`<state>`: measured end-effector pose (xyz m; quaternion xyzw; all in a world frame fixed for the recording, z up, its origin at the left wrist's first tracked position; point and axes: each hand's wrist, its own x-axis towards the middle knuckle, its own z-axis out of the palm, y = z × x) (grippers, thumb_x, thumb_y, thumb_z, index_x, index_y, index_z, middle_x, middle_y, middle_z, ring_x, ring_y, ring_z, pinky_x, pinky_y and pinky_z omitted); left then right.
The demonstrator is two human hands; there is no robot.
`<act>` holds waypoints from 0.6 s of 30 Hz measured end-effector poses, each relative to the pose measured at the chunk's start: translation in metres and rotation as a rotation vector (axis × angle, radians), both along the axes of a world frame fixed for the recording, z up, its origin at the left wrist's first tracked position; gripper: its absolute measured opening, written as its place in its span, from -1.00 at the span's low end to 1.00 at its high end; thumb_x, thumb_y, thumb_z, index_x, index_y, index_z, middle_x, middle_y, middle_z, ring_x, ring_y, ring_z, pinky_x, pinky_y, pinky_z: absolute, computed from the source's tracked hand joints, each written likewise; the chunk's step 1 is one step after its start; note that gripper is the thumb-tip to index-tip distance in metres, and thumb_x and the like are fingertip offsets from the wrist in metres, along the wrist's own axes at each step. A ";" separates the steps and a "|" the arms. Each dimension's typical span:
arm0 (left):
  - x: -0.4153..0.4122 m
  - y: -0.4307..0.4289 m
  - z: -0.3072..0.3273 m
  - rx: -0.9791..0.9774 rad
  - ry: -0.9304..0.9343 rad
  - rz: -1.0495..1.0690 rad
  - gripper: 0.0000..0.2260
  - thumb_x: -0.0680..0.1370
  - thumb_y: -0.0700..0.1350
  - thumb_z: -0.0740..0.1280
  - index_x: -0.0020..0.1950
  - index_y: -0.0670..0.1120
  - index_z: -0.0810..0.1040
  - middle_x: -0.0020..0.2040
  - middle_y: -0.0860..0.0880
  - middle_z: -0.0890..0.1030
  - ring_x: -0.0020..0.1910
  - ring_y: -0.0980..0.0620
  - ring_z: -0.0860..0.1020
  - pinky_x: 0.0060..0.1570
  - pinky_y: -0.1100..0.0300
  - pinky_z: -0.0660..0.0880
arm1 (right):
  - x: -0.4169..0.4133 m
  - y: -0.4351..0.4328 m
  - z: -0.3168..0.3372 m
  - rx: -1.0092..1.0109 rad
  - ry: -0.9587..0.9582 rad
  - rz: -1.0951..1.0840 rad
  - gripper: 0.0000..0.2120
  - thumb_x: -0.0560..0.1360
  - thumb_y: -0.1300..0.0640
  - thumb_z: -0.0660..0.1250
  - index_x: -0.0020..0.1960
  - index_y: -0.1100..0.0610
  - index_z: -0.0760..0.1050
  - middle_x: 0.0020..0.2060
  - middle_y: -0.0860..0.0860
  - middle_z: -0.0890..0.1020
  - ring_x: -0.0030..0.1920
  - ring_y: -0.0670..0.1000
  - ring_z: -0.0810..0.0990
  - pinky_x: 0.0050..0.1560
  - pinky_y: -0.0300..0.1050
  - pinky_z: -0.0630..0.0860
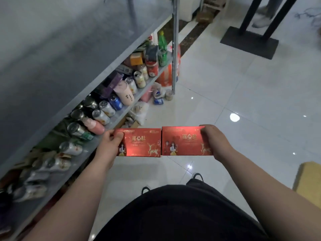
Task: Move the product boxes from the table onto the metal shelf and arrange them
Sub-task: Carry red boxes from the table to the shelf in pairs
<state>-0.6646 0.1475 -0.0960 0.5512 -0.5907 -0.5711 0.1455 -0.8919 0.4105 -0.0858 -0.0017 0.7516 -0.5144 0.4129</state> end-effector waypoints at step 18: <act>0.070 -0.032 0.196 -0.382 0.266 0.661 -0.60 0.63 -0.20 0.21 0.27 0.29 0.49 0.13 0.19 0.59 0.06 0.12 0.60 0.06 0.07 0.55 | -0.053 -0.265 0.186 -0.451 0.248 0.697 -0.37 0.23 -0.21 0.63 0.16 0.02 0.51 -0.02 0.06 0.71 -0.11 0.06 0.75 -0.16 0.05 0.69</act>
